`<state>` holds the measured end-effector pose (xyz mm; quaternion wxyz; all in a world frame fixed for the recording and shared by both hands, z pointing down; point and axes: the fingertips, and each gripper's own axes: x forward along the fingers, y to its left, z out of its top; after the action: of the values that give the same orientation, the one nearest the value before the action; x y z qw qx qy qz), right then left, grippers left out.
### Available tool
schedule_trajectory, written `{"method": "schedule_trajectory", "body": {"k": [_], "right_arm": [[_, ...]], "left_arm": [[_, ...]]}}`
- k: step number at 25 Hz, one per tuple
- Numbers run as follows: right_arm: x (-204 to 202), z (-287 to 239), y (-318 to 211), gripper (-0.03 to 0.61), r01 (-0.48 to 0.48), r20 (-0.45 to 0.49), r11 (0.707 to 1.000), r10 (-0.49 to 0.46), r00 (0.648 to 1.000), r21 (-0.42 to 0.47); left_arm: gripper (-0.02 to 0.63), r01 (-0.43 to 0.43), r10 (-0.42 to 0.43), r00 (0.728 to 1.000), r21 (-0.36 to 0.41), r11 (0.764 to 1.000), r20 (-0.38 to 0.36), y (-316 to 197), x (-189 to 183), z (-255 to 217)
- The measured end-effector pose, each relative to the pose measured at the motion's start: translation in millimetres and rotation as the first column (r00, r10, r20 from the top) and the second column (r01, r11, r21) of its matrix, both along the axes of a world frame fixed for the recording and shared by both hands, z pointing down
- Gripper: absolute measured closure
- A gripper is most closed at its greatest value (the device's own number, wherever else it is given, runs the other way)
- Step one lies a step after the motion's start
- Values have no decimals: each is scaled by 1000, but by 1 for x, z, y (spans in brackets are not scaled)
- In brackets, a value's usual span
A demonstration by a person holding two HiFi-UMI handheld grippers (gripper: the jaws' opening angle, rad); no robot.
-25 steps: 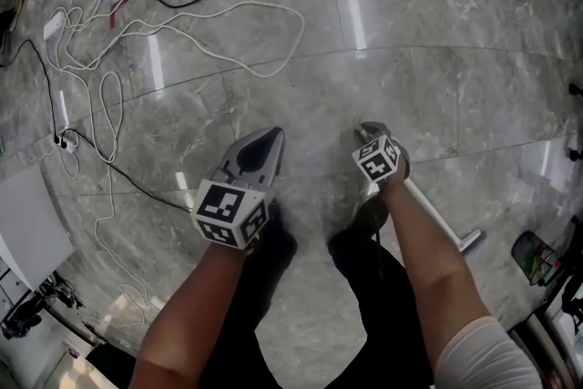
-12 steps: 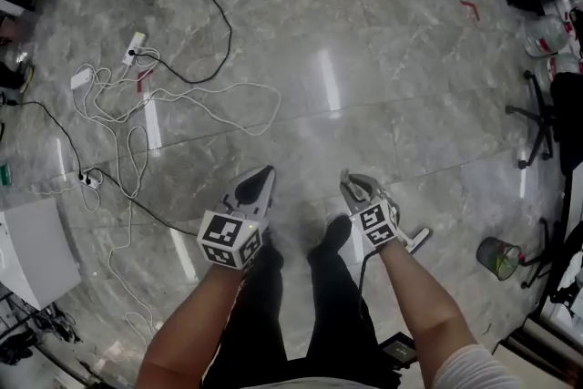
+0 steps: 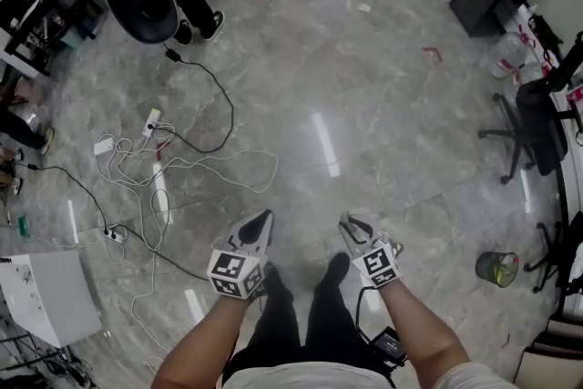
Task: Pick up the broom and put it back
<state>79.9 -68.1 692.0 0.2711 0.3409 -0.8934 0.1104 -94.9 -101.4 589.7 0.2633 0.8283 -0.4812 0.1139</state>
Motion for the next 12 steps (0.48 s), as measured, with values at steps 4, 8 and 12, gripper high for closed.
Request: {"method": "schedule_trajectory", "body": {"k": [4, 8, 12], "right_arm": [[3, -72, -1, 495, -27, 68, 998, 23, 997, 61], [-6, -136, -5, 495, -56, 142, 990, 37, 989, 129], [-14, -209, -11, 495, -91, 205, 971, 45, 978, 222]], "left_arm": [[609, -6, 6, 1000, 42, 999, 1, -1, 16, -53], [609, -31, 29, 999, 105, 994, 15, -8, 25, -104], [609, -31, 29, 999, 172, 985, 18, -8, 26, -162]]}}
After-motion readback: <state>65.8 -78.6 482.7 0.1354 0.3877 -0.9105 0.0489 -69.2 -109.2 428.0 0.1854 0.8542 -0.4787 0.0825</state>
